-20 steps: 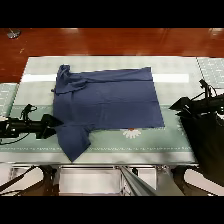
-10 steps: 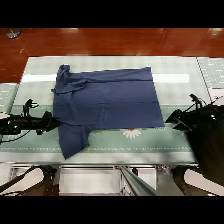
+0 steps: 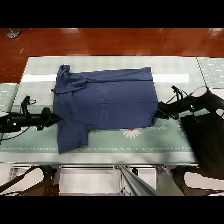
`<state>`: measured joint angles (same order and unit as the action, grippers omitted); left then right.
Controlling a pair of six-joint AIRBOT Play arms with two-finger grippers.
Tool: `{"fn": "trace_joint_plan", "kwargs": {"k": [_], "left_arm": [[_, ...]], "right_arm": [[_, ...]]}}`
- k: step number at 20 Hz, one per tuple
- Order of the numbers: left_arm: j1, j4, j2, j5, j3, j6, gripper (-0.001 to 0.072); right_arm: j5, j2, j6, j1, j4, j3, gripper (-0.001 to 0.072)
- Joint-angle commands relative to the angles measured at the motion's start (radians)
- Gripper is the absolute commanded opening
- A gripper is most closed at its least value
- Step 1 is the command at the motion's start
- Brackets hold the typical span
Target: Fold the shirts.
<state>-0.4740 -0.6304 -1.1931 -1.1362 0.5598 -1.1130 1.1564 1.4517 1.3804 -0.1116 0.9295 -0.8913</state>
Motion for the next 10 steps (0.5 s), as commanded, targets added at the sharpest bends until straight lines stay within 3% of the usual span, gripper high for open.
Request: {"fn": "trace_joint_plan", "kwargs": {"k": [1,4,6,8,10], "left_arm": [[0.001,0.168,0.01,-0.051,0.174,0.02,0.0028],[0.003,0.246,0.058,-0.068,0.514,0.013,0.0028],[0.003,0.216,0.098,-0.032,0.785,-0.023,0.0027],[0.003,0.064,0.143,0.006,1.022,-0.1,0.0027],[0.003,-0.157,0.201,0.005,1.198,-0.177,0.0027]], "right_arm": [[0.122,0.003,-0.002,0.037,0.02,-0.24,0.0016],[0.218,-0.024,0.071,0.038,0.137,-0.692,0.0015],[0.265,-0.026,0.109,0.038,0.197,-1.03,0.0015],[0.312,-0.051,0.126,0.038,0.217,-1.298,0.0015],[0.281,-0.17,0.126,0.038,0.233,-1.324,0.0015]]}}
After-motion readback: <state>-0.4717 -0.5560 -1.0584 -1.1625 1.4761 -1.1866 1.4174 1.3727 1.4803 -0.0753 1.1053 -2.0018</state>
